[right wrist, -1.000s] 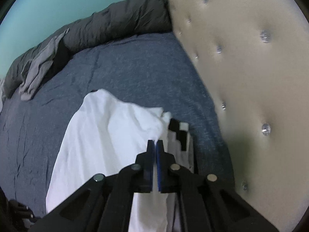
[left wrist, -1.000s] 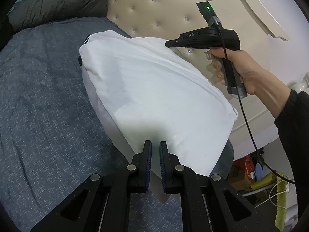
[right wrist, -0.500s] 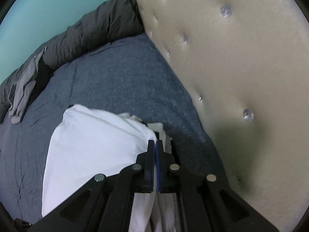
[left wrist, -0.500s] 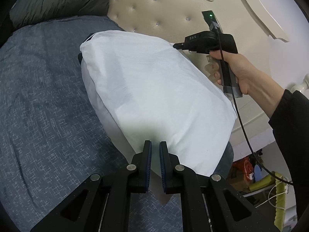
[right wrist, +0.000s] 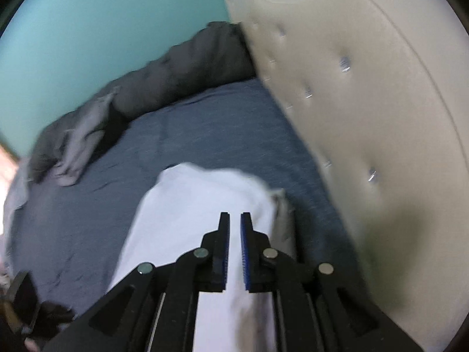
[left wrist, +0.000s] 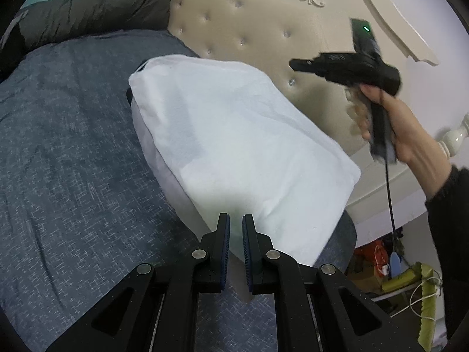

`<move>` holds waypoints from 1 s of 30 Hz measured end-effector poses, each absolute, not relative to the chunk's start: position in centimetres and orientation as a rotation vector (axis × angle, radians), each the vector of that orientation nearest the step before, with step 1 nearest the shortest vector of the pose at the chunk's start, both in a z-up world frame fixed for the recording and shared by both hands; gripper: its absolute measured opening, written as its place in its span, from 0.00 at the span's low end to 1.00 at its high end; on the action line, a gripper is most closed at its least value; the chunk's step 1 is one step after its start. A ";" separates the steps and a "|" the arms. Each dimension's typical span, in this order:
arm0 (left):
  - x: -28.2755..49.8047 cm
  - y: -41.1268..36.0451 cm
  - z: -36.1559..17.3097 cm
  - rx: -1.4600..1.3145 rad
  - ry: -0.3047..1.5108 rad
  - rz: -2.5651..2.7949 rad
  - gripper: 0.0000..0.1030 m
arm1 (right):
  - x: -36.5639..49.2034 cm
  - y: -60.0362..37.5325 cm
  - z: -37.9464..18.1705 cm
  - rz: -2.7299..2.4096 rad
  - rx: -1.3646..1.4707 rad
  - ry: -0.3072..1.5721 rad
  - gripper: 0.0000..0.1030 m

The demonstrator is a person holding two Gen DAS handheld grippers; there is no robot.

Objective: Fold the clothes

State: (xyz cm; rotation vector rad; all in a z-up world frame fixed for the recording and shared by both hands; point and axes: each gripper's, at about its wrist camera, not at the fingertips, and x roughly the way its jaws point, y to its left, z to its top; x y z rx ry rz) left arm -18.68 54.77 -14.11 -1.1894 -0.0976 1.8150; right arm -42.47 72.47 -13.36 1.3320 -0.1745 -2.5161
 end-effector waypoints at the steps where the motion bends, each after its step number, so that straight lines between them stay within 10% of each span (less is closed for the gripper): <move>1: -18.5 54.7 -13.8 -1.185 -0.091 1.820 0.10 | -41.7 72.2 -13.7 -2.486 1.349 -0.168 0.08; 30: -13.8 54.0 -13.6 -1.208 -0.020 1.942 0.13 | -24.2 73.8 -17.8 -2.733 1.250 -0.135 0.09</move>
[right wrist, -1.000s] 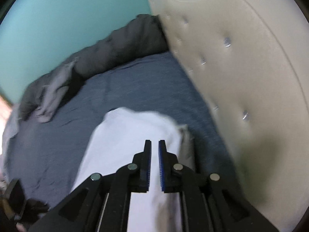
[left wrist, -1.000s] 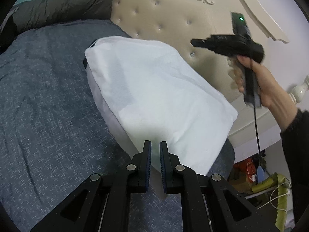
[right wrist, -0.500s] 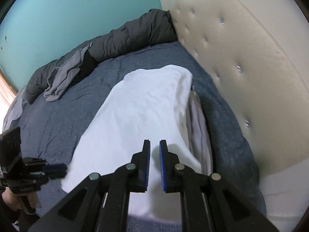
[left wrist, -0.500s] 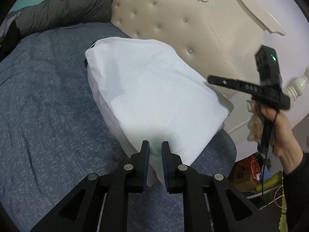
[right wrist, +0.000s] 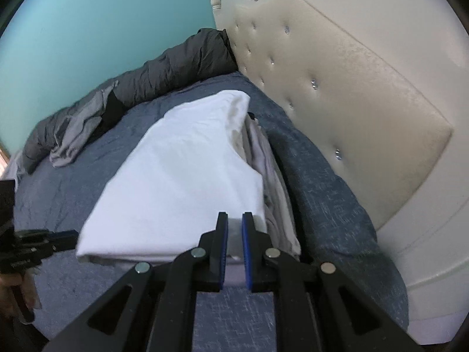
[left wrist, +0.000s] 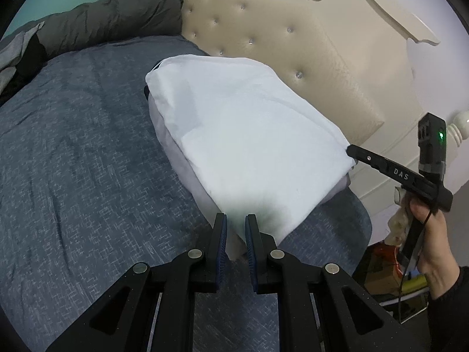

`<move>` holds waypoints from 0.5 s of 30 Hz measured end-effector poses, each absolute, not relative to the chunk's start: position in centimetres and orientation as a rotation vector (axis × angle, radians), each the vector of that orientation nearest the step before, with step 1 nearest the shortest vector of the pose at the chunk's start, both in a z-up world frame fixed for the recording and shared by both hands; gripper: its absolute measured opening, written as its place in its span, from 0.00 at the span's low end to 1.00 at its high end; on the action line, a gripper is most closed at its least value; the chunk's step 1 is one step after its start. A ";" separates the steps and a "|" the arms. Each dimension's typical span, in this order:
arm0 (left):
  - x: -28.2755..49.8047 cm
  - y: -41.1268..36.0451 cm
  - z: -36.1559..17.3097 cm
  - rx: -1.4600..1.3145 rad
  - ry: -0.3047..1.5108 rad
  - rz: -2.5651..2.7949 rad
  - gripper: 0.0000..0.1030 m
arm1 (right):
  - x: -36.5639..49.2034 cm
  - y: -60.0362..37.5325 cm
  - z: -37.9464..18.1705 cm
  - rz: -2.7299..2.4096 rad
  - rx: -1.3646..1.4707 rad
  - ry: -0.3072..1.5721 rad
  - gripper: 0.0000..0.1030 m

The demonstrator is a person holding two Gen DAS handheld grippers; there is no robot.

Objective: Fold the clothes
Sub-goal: 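Open both tools and pull them back from the stack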

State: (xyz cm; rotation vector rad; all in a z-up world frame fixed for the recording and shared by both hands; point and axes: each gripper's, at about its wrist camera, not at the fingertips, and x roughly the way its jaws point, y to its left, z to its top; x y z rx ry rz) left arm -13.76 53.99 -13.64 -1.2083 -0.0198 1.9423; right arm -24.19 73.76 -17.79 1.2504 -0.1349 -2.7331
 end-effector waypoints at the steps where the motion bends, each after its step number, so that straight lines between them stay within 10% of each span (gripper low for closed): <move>1: -13.6 53.9 -13.6 -1.214 -0.024 1.944 0.13 | -23.9 73.8 -17.7 -2.737 1.251 -0.130 0.09; 11: -11.2 53.0 -10.2 -1.166 0.012 1.979 0.13 | -20.0 75.6 -15.9 -2.819 1.201 -0.257 0.12; 15: -9.9 52.4 -8.6 -1.143 0.023 1.994 0.13 | -18.2 75.6 -14.5 -2.839 1.152 -0.302 0.36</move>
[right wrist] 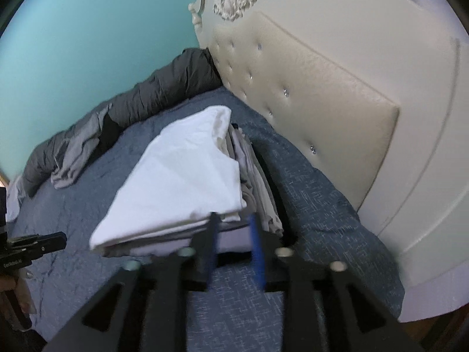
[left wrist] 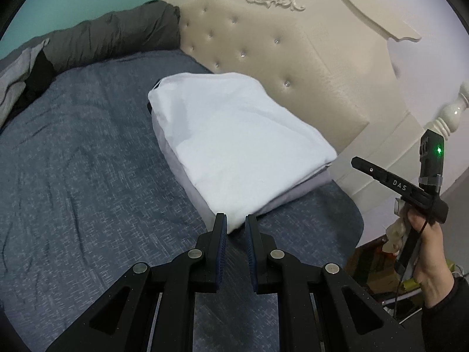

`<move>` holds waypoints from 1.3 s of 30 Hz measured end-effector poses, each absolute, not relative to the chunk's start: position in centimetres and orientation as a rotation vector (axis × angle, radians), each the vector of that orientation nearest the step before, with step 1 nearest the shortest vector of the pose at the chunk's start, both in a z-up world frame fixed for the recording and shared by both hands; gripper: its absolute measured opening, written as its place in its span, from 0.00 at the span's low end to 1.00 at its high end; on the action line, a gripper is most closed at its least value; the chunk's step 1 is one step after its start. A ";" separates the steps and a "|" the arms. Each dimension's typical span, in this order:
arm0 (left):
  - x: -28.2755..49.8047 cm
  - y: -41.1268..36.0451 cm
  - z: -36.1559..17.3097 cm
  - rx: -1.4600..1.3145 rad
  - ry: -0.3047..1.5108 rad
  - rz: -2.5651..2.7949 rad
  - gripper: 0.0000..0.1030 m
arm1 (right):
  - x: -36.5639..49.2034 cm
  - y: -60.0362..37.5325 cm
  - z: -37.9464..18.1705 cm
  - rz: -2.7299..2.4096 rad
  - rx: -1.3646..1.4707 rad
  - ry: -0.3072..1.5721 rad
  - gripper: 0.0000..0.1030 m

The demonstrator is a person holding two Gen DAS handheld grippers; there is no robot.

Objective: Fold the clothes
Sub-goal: 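Open both tools and pull them back from the stack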

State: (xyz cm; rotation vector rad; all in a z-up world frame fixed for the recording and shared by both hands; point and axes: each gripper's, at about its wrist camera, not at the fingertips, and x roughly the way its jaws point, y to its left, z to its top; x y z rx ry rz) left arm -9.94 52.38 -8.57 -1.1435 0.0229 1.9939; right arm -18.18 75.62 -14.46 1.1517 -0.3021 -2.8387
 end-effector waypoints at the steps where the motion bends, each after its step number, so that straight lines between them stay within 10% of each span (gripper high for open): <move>1: -9.6 52.1 -8.2 -1.138 0.023 1.997 0.13 | -17.7 75.4 -14.1 -2.840 1.140 -0.303 0.37; 39: 0.0 45.0 0.5 -0.902 0.060 2.034 0.42 | -2.5 65.9 -7.0 -2.953 0.997 -0.327 0.79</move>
